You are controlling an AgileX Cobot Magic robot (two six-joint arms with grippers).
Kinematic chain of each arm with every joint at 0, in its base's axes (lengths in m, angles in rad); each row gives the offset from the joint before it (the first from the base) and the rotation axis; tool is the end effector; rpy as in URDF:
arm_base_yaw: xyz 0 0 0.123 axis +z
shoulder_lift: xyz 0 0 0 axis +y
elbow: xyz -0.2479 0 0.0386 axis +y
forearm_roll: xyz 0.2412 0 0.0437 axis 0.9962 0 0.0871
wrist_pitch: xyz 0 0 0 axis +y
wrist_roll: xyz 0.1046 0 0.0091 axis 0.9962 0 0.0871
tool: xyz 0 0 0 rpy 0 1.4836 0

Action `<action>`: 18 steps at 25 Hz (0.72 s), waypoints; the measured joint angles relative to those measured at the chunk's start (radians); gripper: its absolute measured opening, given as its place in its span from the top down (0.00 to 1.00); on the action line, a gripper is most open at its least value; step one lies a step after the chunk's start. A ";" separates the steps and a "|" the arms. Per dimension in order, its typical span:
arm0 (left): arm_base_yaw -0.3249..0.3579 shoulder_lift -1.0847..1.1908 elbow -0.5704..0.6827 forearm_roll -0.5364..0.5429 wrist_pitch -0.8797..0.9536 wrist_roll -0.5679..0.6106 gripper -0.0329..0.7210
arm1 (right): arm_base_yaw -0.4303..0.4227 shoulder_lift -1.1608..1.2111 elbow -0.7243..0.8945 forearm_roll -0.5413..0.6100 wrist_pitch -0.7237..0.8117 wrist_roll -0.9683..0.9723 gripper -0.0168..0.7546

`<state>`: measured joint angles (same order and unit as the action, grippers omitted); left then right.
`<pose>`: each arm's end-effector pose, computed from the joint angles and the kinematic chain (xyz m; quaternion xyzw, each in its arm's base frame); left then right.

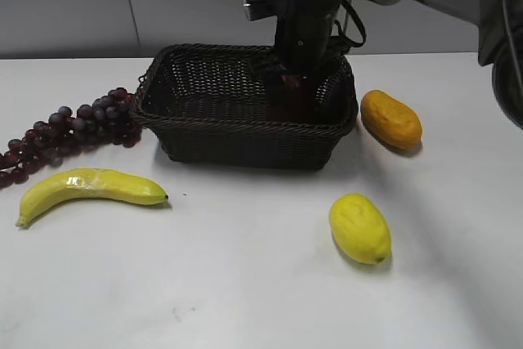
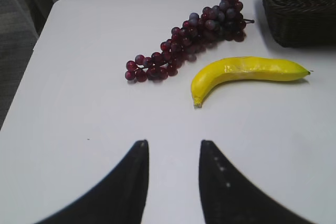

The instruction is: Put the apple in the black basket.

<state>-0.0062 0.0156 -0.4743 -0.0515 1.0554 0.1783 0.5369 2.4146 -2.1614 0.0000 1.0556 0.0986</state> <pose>0.0412 -0.0050 0.2603 0.0798 0.8585 0.0178 0.5063 0.4221 0.2512 0.1421 -0.2141 0.9612 0.0543 0.1650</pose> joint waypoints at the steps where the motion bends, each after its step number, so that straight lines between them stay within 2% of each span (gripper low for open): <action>1: 0.000 0.000 0.000 0.000 0.000 0.000 0.64 | 0.000 0.003 -0.001 -0.005 -0.014 -0.010 0.25; 9: 0.000 0.000 0.000 0.000 0.000 0.000 0.64 | 0.000 0.007 -0.002 0.051 -0.058 -0.099 0.26; 12: 0.000 0.000 0.000 0.000 0.000 0.000 0.64 | 0.000 0.007 -0.007 0.046 -0.048 -0.099 0.15; 18: 0.000 0.000 0.000 0.000 0.000 0.000 0.64 | 0.000 0.007 -0.103 0.035 0.075 -0.099 0.12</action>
<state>-0.0062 0.0156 -0.4743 -0.0515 1.0554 0.1783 0.5369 2.4220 -2.2640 0.0346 1.1305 0.0000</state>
